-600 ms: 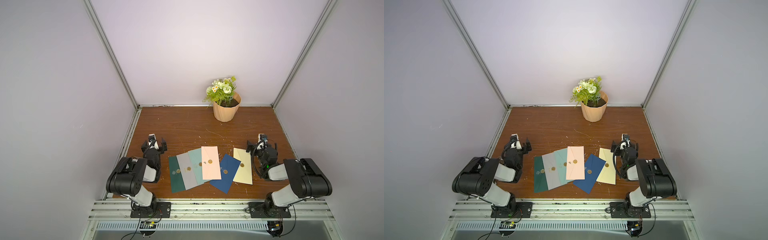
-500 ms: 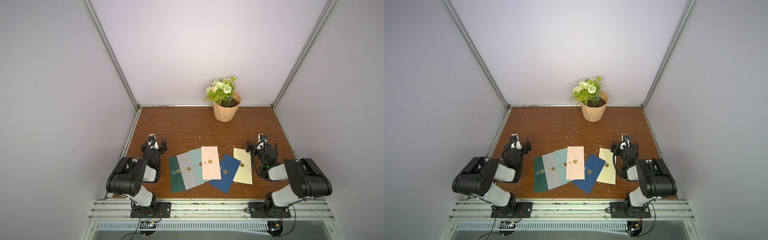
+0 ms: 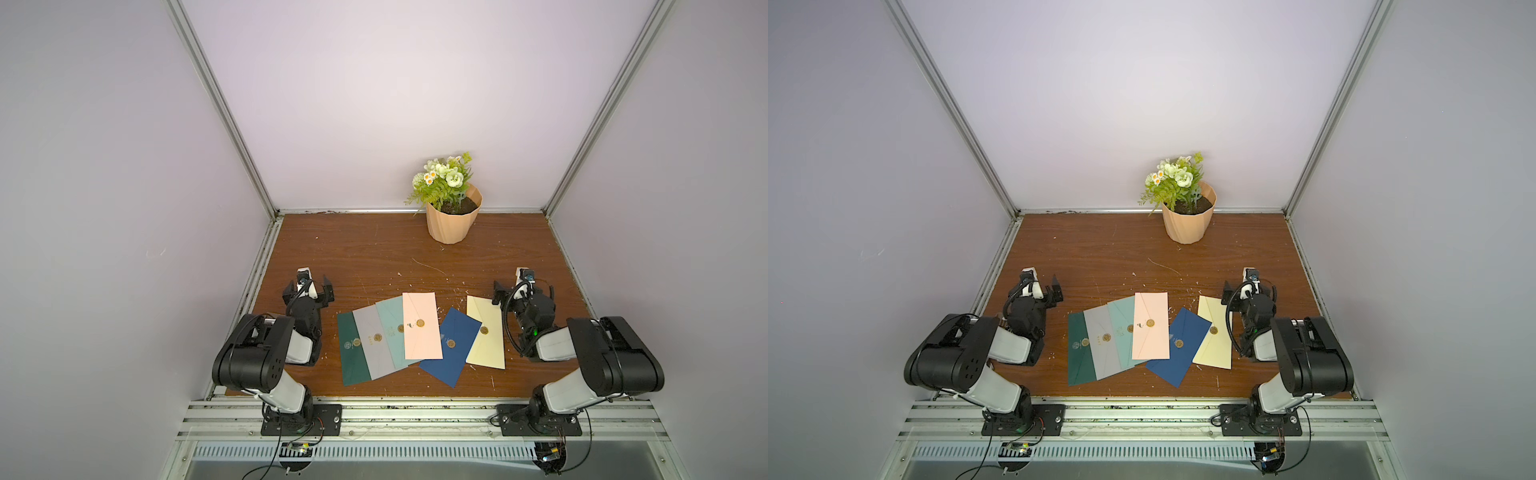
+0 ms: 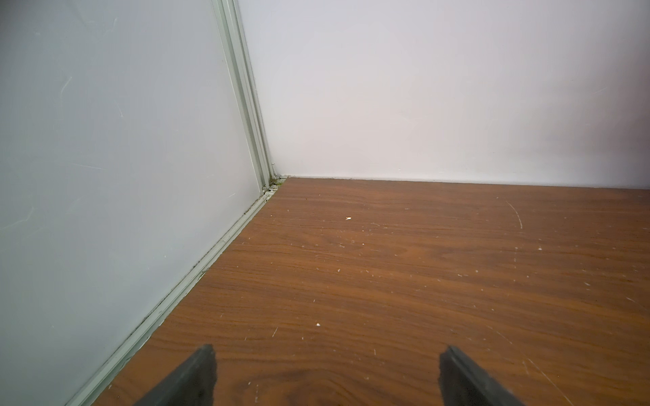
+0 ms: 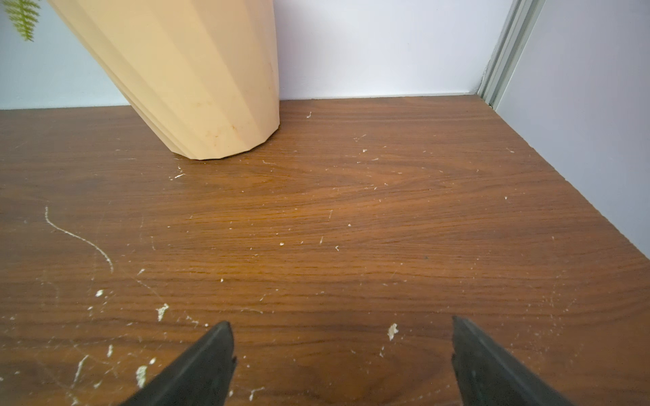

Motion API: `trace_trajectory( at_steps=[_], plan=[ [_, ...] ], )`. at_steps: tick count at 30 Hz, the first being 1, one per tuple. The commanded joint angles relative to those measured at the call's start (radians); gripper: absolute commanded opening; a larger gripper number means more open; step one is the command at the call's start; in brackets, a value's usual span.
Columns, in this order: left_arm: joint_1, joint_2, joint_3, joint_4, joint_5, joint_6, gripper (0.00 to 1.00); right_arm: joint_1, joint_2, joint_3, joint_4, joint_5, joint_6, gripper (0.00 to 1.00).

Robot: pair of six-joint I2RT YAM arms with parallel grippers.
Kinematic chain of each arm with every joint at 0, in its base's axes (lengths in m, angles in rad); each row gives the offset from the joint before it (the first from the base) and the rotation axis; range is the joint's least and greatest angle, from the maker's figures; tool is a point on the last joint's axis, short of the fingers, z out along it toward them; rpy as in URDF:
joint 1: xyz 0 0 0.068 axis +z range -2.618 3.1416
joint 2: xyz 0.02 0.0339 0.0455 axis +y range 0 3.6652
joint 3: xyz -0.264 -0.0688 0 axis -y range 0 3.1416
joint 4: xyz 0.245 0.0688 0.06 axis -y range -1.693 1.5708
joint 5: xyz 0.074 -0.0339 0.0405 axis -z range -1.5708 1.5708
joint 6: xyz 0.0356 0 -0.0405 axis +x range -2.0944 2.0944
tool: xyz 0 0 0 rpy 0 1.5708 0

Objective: Open the envelope
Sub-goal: Pick up the envelope from the envelope.

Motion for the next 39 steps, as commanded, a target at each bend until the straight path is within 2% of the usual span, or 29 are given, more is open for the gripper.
trace_trajectory(
  at_steps=[1, 12, 16, 20, 23, 25, 28, 30, 31, 32, 35, 39],
  plan=[
    [0.012, -0.007, 0.006, 0.014, 0.011, -0.002, 1.0, 0.003, -0.003, 0.001, 0.079, -0.017, -0.004, 1.0],
    [-0.003, -0.008, 0.004, 0.023, -0.015, 0.004, 1.0, 0.003, -0.013, 0.013, 0.061, -0.008, -0.001, 1.0],
    [-0.042, -0.049, -0.016, 0.045, -0.091, 0.036, 1.0, 0.007, -0.12, 0.165, -0.311, 0.024, 0.004, 1.0],
    [-0.061, -0.238, 0.091, -0.27, -0.105, 0.061, 1.0, 0.025, -0.249, 0.23, -0.406, 0.09, -0.025, 1.0],
    [-0.062, -0.362, 0.174, -0.351, -0.051, 0.085, 1.0, 0.031, -0.284, 0.392, -0.615, 0.092, -0.022, 0.99],
    [-0.062, -0.43, 0.287, -0.513, -0.034, 0.018, 1.0, 0.04, -0.266, 0.539, -0.794, 0.1, 0.027, 0.98],
    [-0.062, -0.424, 0.576, -0.933, -0.003, -0.135, 1.0, 0.063, -0.191, 0.815, -1.117, 0.079, 0.137, 0.93],
    [-0.062, -0.373, 0.759, -1.188, 0.062, -0.214, 1.0, 0.11, -0.122, 1.012, -1.305, 0.079, 0.171, 0.92],
    [-0.062, -0.351, 0.82, -1.277, 0.099, -0.242, 1.0, 0.139, -0.09, 1.089, -1.371, 0.086, 0.175, 0.98],
    [-0.064, -0.331, 0.868, -1.35, 0.135, -0.281, 1.0, 0.173, -0.055, 1.176, -1.445, 0.098, 0.176, 1.0],
    [-0.063, -0.306, 0.929, -1.503, 0.246, -0.381, 1.0, 0.274, 0.047, 1.388, -1.63, 0.116, 0.207, 1.0],
    [-0.064, -0.366, 0.844, -1.523, 0.389, -0.516, 1.0, 0.371, 0.134, 1.529, -1.76, -0.066, 0.279, 1.0]
  ],
)
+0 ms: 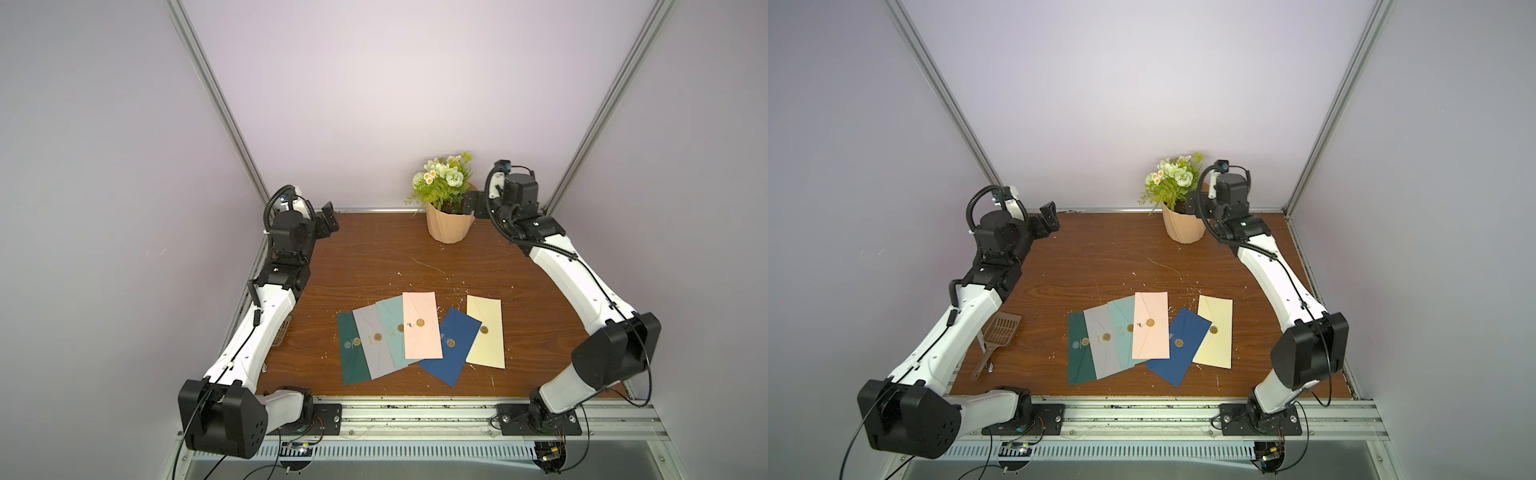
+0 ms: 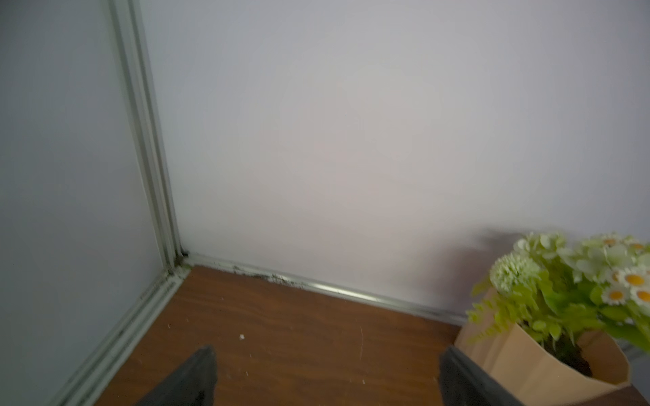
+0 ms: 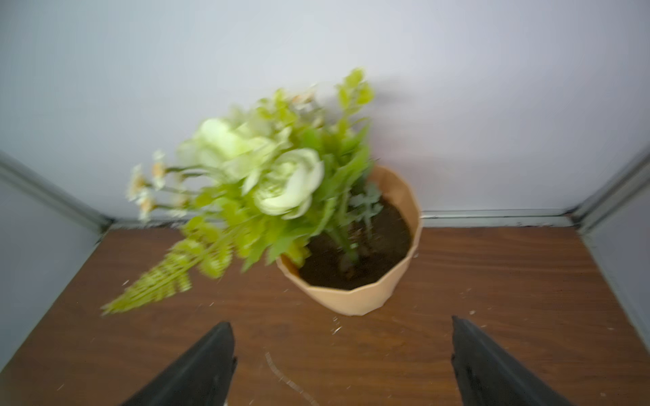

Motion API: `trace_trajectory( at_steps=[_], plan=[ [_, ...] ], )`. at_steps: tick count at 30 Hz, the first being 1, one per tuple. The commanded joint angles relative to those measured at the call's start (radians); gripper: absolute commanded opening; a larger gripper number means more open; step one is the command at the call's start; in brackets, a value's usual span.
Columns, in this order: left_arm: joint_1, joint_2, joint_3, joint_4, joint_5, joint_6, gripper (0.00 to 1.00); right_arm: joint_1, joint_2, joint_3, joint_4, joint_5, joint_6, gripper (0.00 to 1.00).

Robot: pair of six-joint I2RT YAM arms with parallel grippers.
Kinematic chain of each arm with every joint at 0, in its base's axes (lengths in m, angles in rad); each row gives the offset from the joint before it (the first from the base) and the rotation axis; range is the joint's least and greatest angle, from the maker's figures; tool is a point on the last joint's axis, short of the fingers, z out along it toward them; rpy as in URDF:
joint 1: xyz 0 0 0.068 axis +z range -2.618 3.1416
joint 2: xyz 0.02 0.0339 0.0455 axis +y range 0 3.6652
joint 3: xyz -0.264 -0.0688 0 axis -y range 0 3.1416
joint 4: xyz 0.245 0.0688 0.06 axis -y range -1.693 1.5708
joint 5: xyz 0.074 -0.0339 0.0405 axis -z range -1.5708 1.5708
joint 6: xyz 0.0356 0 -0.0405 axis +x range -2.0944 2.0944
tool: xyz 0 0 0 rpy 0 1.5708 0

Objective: Open the envelope
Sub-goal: Pick up the envelope from the envelope.

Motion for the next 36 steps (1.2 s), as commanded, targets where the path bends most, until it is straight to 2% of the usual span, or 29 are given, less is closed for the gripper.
trace_trajectory(
  at_steps=[1, 5, 6, 8, 11, 15, 17, 19, 23, 29, 33, 36],
  plan=[
    [-0.01, -0.056, -0.092, -0.168, 0.204, -0.194, 1.0, 0.072, 0.048, 0.071, -0.259, -0.156, 0.107, 0.99],
    [-0.01, -0.113, -0.191, -0.14, 0.405, -0.271, 1.0, 0.153, 0.07, 0.031, -0.297, -0.208, 0.167, 0.99],
    [-0.01, -0.115, -0.203, -0.143, 0.44, -0.286, 1.0, 0.166, 0.068, 0.004, -0.289, -0.23, 0.175, 0.96],
    [-0.01, -0.125, -0.238, -0.165, 0.476, -0.335, 1.0, 0.192, 0.061, -0.053, -0.259, -0.312, 0.2, 0.89],
    [-0.01, -0.131, -0.308, -0.194, 0.512, -0.415, 1.0, 0.236, 0.074, -0.101, -0.239, -0.389, 0.223, 0.88],
    [-0.01, -0.081, -0.362, -0.231, 0.618, -0.41, 0.95, 0.287, 0.118, -0.116, -0.253, -0.406, 0.233, 0.88],
    [-0.016, -0.053, -0.368, -0.182, 0.69, -0.414, 0.94, 0.29, 0.132, -0.146, -0.254, -0.415, 0.253, 0.88],
    [-0.039, -0.023, -0.345, -0.126, 0.749, -0.424, 0.92, 0.291, 0.143, -0.179, -0.251, -0.44, 0.255, 0.83],
    [-0.144, 0.086, -0.22, -0.153, 0.806, -0.353, 0.91, 0.292, 0.15, -0.232, -0.271, -0.49, 0.246, 0.75],
    [-0.261, 0.242, -0.147, -0.168, 0.827, -0.33, 0.89, 0.291, 0.111, -0.358, -0.268, -0.476, 0.227, 0.79],
    [-0.292, 0.298, -0.16, -0.119, 0.825, -0.364, 0.89, 0.289, 0.109, -0.409, -0.265, -0.466, 0.218, 0.85],
    [-0.301, 0.335, -0.171, -0.083, 0.831, -0.385, 0.89, 0.282, 0.109, -0.461, -0.241, -0.463, 0.22, 0.85]
  ],
)
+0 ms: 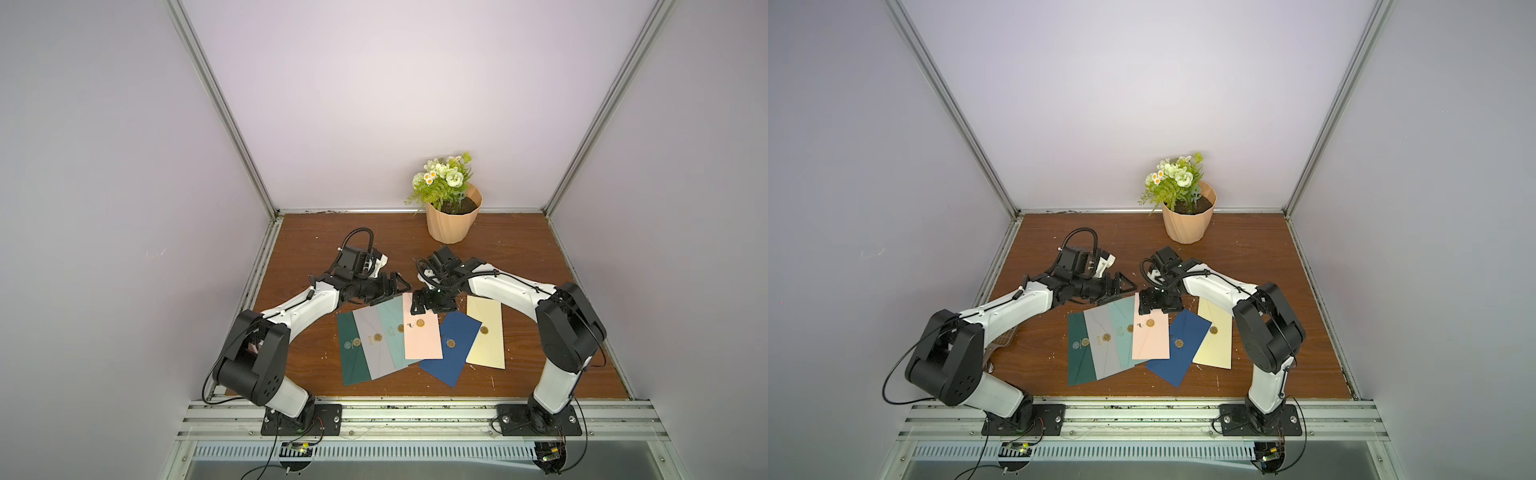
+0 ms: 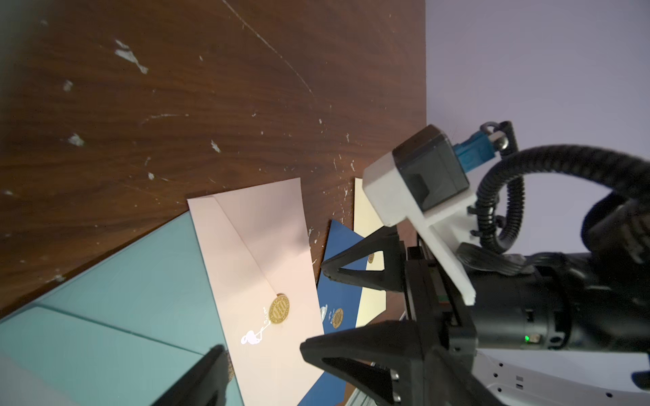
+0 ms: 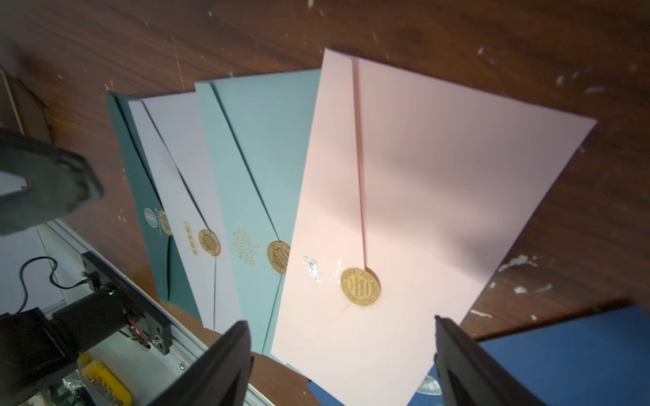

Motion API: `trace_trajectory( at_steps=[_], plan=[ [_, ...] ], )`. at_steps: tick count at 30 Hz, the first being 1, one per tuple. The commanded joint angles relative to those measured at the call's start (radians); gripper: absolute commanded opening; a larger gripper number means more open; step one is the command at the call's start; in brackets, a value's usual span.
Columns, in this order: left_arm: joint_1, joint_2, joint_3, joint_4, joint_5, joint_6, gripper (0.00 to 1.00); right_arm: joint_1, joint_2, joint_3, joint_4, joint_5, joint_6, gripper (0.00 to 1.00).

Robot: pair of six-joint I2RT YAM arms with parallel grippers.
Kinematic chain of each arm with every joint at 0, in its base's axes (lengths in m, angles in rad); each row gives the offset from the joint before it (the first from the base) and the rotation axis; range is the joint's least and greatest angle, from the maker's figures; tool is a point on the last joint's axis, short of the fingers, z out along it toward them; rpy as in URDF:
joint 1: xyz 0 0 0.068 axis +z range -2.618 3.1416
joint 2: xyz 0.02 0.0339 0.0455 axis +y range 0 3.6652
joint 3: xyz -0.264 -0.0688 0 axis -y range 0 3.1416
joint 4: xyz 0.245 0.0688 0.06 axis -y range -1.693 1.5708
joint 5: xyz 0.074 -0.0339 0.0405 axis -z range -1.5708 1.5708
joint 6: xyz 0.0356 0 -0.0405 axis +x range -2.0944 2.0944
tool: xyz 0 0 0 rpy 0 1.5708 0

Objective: Open the envelope
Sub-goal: Pick up the envelope from the envelope.

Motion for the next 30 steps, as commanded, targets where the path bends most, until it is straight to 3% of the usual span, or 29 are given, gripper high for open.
trace_trajectory(
  at_steps=[1, 3, 18, 30],
  plan=[
    [-0.016, 0.034, -0.009, 0.058, 0.026, -0.034, 0.88, -0.01, -0.043, -0.039, 0.013, -0.024, -0.007, 0.83],
    [-0.026, 0.061, 0.0, 0.076, 0.036, -0.039, 0.87, -0.011, -0.044, -0.057, 0.027, -0.031, -0.003, 0.79],
    [-0.064, 0.189, 0.024, 0.019, -0.031, -0.034, 0.88, -0.043, -0.032, -0.16, 0.103, -0.09, -0.002, 0.81],
    [-0.105, 0.303, 0.043, 0.083, 0.007, -0.069, 0.89, -0.053, -0.005, -0.159, 0.114, -0.145, -0.034, 0.8]
  ],
)
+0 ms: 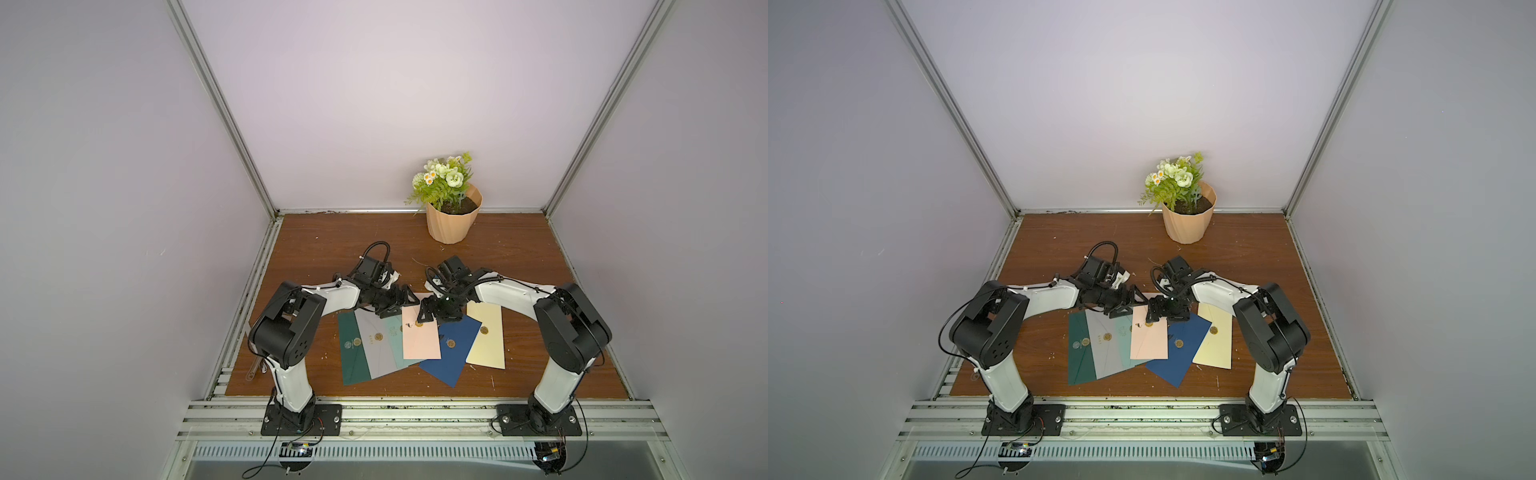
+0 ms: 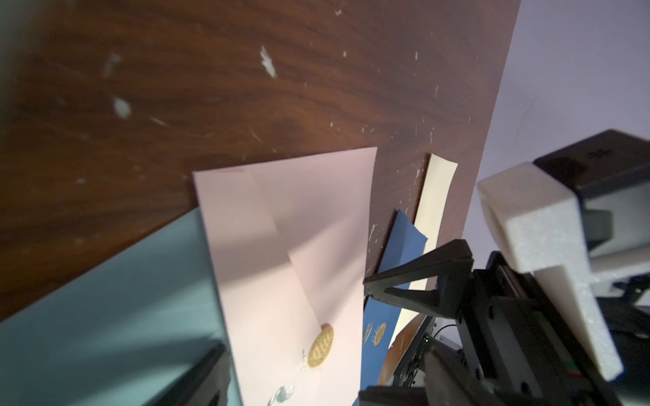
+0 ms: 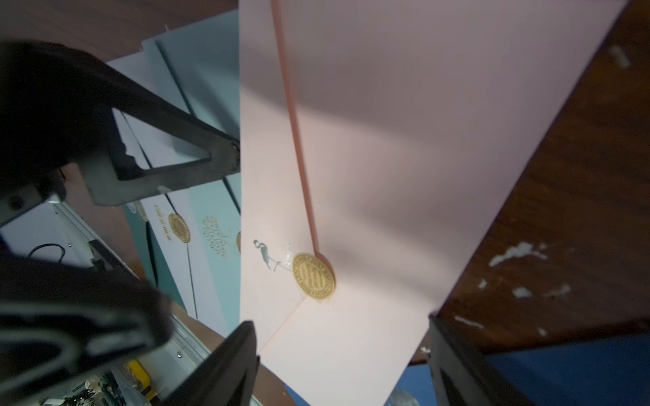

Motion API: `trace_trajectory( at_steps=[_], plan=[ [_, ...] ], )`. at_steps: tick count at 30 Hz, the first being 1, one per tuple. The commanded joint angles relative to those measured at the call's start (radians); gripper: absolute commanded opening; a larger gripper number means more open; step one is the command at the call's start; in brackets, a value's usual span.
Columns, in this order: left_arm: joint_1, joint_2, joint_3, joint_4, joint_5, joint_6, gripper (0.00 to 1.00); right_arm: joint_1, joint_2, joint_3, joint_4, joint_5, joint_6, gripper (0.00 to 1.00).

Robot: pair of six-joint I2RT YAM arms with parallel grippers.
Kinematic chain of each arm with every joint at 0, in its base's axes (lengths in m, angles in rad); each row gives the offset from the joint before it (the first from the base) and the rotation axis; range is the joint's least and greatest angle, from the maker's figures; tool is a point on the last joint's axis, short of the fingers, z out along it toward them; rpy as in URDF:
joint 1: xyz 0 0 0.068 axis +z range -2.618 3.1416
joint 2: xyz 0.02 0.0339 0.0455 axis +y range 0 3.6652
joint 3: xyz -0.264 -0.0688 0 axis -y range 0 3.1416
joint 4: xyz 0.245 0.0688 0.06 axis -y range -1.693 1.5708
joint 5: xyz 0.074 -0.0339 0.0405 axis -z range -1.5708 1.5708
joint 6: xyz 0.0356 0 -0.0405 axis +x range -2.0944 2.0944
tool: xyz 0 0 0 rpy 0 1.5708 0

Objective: Open the envelope
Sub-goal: Pick up the envelope from the envelope.

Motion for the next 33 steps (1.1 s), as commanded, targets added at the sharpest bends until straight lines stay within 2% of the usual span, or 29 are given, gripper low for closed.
trace_trajectory(
  at_steps=[1, 6, 14, 20, 26, 33],
  plan=[
    [-0.026, 0.042, -0.001, 0.014, 0.007, -0.022, 0.89, -0.001, 0.009, -0.008, -0.008, -0.044, -0.023, 0.8],
    [-0.032, 0.046, 0.001, 0.047, 0.028, -0.031, 0.86, -0.001, 0.007, -0.002, 0.015, -0.078, -0.026, 0.8],
    [-0.032, 0.039, -0.017, 0.22, 0.119, -0.095, 0.47, -0.001, 0.025, 0.022, 0.032, -0.109, -0.025, 0.8],
    [-0.032, 0.035, -0.011, 0.238, 0.125, -0.094, 0.45, -0.001, 0.033, 0.031, 0.033, -0.114, -0.026, 0.8],
    [-0.032, 0.053, -0.01, 0.247, 0.136, -0.095, 0.3, -0.001, 0.027, 0.031, 0.063, -0.15, -0.04, 0.8],
    [-0.032, 0.099, 0.023, 0.138, 0.105, -0.005, 0.29, -0.001, 0.014, 0.028, 0.103, -0.183, -0.054, 0.82]
  ],
)
